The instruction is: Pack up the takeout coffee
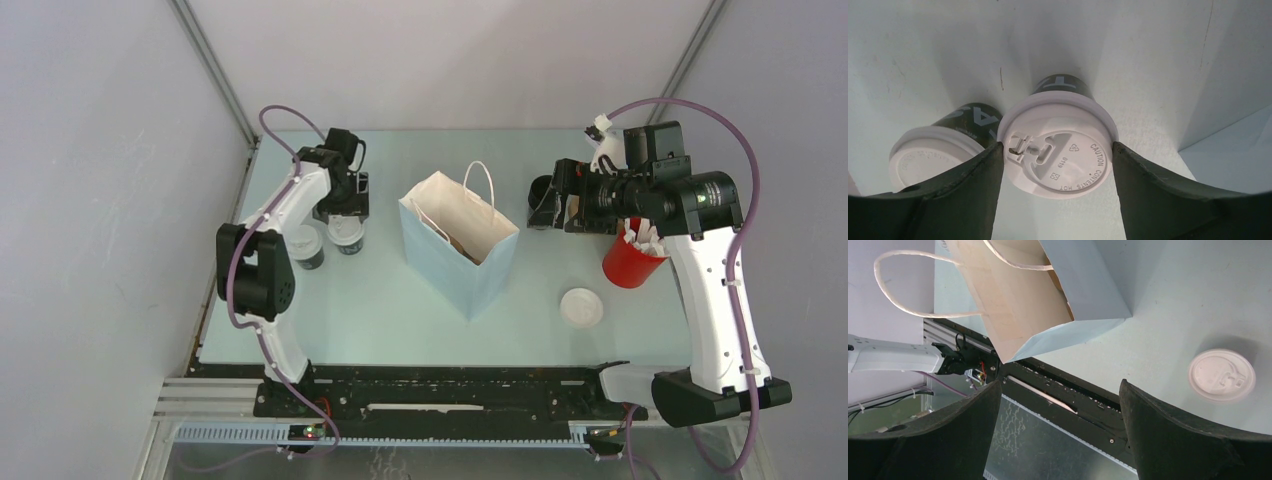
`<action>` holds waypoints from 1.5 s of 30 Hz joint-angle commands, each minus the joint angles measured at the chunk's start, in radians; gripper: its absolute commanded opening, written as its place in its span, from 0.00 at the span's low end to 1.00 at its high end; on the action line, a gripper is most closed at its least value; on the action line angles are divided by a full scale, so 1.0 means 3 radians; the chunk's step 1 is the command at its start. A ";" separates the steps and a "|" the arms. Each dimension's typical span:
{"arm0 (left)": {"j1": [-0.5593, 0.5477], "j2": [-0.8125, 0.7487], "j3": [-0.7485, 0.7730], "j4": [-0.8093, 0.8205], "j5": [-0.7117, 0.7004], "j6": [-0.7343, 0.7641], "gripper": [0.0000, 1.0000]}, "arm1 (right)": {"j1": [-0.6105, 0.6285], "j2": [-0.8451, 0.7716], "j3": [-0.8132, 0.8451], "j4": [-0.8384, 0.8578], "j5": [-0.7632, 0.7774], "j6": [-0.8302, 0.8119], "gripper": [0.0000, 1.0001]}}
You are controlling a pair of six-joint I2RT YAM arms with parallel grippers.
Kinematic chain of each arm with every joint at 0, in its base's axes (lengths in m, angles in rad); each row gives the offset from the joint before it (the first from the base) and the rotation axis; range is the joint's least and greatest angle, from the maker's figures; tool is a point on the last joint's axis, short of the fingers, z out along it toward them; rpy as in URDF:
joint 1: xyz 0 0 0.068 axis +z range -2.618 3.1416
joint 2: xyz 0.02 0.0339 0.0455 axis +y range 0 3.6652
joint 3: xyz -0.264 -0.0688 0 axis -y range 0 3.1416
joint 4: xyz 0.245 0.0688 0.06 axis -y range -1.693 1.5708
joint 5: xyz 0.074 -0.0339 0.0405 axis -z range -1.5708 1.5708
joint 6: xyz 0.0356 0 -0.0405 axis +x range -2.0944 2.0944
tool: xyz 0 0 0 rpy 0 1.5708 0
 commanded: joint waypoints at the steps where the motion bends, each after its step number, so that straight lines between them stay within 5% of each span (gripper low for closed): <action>1: -0.0156 -0.0390 -0.0185 -0.0095 -0.0002 -0.0021 0.70 | -0.0016 -0.0034 0.0016 0.0068 -0.0020 -0.0072 0.96; 14: -0.1330 -0.1818 -0.1442 -0.0206 -0.0019 -0.0954 0.68 | -0.0016 -0.0375 -0.0446 0.0120 -0.0020 -0.0117 0.96; 24: -0.1663 -0.1612 -0.1704 0.0106 0.0027 -0.1063 0.68 | 0.0081 -0.0650 -0.0550 0.0097 -0.0007 0.0011 1.00; 28: -0.1662 -0.1578 -0.1765 0.0175 0.0072 -0.1025 0.77 | 0.0393 -0.0686 -0.0511 0.0060 0.0228 0.0124 1.00; 33: -0.1664 -0.1666 -0.1730 0.0157 0.0114 -0.1004 0.98 | 0.1154 -0.0695 -0.0260 0.0019 0.0675 0.0397 0.99; 41: -0.1558 -0.2447 -0.1345 -0.0447 0.0067 -0.1024 1.00 | 0.3770 -0.0401 -0.0102 0.0200 0.1988 0.1052 1.00; 45: -0.1185 -0.3000 -0.0984 -0.1026 -0.0289 -0.1060 1.00 | 0.4162 0.0263 -0.0072 0.0675 0.2126 0.0919 1.00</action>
